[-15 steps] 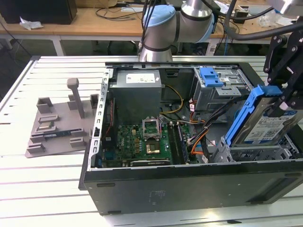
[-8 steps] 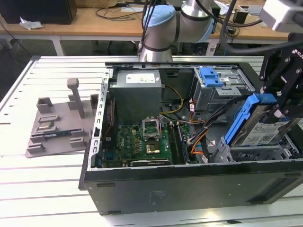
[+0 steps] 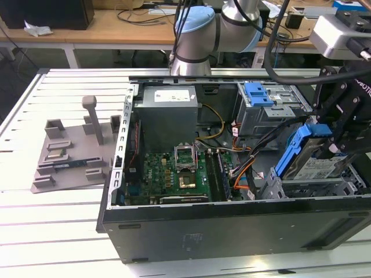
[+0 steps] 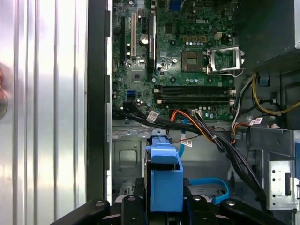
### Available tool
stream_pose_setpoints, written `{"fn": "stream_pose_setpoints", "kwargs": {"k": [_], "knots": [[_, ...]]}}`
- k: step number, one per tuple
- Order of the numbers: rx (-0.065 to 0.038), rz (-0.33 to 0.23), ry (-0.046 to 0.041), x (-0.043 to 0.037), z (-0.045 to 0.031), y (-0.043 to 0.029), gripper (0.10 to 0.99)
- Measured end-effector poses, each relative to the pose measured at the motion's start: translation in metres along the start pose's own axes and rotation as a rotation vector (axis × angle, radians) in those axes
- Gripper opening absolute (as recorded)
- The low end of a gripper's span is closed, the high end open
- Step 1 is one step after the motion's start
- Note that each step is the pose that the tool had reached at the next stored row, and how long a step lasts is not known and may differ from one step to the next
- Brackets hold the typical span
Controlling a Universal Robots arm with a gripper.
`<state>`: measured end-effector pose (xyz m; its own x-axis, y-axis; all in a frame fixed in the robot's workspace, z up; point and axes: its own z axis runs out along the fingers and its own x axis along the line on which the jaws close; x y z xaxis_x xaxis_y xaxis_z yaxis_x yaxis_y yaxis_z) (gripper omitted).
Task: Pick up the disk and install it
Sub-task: 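Insert the disk into the insertion slot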
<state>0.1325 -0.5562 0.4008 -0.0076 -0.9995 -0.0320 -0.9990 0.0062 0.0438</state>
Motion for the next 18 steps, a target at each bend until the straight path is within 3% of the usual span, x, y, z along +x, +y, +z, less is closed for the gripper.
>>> {"fn": "stream_pose_setpoints", "kwargs": {"k": [6, 7, 14, 17, 18], "knots": [[0.000, 0.000, 0.0002, 0.0000, 0.0000, 0.0000, 0.376], [0.000, 0.000, 0.0001, 0.0000, 0.0001, 0.0000, 0.439], [0.000, 0.000, 0.0001, 0.0000, 0.0001, 0.0000, 0.427], [0.000, 0.000, 0.0000, 0.0000, 0.0002, 0.0000, 0.239], [0.000, 0.000, 0.0000, 0.0000, 0.0002, 0.0000, 0.239]]}}
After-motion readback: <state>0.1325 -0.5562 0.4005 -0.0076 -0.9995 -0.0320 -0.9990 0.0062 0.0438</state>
